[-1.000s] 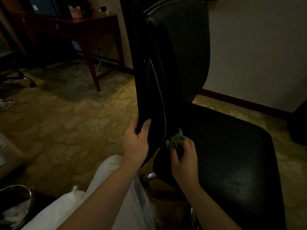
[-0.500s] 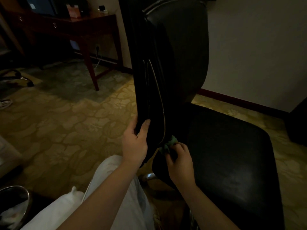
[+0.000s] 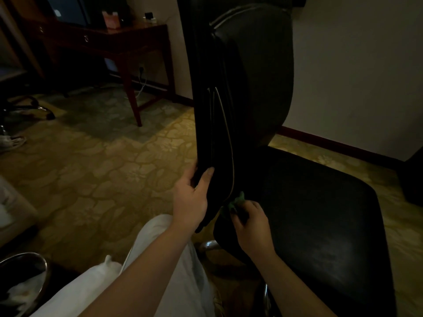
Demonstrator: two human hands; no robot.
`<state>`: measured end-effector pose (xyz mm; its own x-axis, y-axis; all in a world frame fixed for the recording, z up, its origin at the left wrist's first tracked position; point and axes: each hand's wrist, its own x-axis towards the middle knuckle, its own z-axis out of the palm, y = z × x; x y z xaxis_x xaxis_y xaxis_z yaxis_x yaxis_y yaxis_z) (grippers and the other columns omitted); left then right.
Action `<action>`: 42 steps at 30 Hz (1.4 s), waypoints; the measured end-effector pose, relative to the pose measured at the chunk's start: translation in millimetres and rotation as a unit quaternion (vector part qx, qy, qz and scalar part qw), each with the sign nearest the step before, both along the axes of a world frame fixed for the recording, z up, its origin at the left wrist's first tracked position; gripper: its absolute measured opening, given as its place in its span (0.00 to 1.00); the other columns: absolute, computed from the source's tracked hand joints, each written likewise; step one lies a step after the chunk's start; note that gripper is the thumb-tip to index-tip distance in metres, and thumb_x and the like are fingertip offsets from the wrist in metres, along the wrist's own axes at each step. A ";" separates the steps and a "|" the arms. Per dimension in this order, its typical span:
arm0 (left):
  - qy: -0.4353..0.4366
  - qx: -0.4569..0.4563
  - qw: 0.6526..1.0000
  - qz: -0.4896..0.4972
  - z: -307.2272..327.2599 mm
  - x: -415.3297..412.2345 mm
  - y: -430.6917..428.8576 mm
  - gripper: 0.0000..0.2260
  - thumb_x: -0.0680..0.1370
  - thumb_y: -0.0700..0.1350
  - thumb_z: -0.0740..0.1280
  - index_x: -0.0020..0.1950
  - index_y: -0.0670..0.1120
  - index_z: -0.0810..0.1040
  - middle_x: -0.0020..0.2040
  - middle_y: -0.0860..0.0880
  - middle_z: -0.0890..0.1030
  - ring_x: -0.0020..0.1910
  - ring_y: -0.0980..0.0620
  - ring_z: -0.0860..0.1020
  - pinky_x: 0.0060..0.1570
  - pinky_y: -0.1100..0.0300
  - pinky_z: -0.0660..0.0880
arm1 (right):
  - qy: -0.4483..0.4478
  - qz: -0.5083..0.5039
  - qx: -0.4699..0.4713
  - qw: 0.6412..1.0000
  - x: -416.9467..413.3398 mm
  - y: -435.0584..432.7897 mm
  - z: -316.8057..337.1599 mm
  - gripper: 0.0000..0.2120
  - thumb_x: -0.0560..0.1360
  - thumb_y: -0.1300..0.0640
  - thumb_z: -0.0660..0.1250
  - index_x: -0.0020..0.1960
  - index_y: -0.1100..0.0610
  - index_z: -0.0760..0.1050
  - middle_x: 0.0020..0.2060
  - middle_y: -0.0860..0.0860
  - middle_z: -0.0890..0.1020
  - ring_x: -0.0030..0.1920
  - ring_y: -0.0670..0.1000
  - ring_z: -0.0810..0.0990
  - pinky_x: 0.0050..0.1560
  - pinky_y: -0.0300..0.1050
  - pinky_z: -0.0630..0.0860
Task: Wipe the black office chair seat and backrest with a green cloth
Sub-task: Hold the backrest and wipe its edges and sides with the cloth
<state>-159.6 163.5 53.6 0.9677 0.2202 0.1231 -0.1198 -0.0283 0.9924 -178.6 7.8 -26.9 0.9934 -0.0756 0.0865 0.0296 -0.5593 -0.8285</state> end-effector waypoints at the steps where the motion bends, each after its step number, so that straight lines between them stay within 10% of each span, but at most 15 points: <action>1: 0.000 -0.004 1.000 -0.005 1.5 -1.4 0.3 0.16 0.82 0.48 0.65 0.70 0.51 0.75 0.55 0.60 0.84 0.55 0.60 0.82 0.52 0.64 0.79 | 0.015 0.002 -0.002 1.000 -0.9 -3.2 -2.3 0.09 0.77 0.57 0.68 0.57 0.48 0.76 0.58 0.44 0.74 0.50 0.35 0.75 0.46 0.28 0.72; 16: 0.024 -0.057 0.998 -0.033 10.9 -24.4 -1.8 0.13 0.77 0.48 0.71 0.56 0.64 0.75 0.51 0.62 0.84 0.52 0.62 0.82 0.49 0.63 0.80 | -0.104 -0.062 0.101 0.987 4.2 -34.8 88.0 0.17 0.78 0.58 0.68 0.60 0.39 0.71 0.57 0.35 0.73 0.57 0.40 0.77 0.56 0.43 0.79; 22: -0.010 -0.056 0.997 -0.057 39.4 -19.1 1.7 0.17 0.74 0.59 0.67 0.62 0.59 0.76 0.52 0.59 0.84 0.52 0.59 0.83 0.50 0.61 0.79 | -0.204 -0.035 0.093 0.974 -1.2 -28.6 141.8 0.15 0.78 0.61 0.67 0.59 0.44 0.75 0.57 0.42 0.77 0.56 0.35 0.75 0.51 0.25 0.72; 33: -0.132 0.041 0.990 -0.031 120.5 10.4 4.9 0.15 0.81 0.57 0.63 0.65 0.55 0.76 0.47 0.58 0.84 0.47 0.62 0.82 0.46 0.62 0.78 | -0.319 0.044 -0.096 0.942 -6.2 -0.9 199.0 0.17 0.78 0.55 0.66 0.67 0.50 0.75 0.67 0.45 0.71 0.64 0.37 0.69 0.61 0.25 0.67; 37: -0.142 0.114 0.983 -0.023 123.3 2.4 9.1 0.16 0.82 0.55 0.60 0.67 0.53 0.76 0.50 0.60 0.82 0.48 0.67 0.80 0.43 0.72 0.75 | -0.330 0.048 -0.130 0.934 -3.8 14.8 210.6 0.20 0.79 0.55 0.64 0.71 0.50 0.72 0.69 0.49 0.70 0.66 0.46 0.71 0.64 0.43 0.75; 42: -0.138 0.116 0.984 -0.016 121.4 -4.0 5.3 0.15 0.83 0.58 0.58 0.66 0.56 0.76 0.51 0.58 0.83 0.50 0.63 0.81 0.50 0.57 0.80 | -0.342 0.041 -0.205 0.916 -6.3 21.0 211.6 0.21 0.80 0.53 0.60 0.73 0.50 0.68 0.70 0.55 0.68 0.67 0.55 0.72 0.63 0.51 0.76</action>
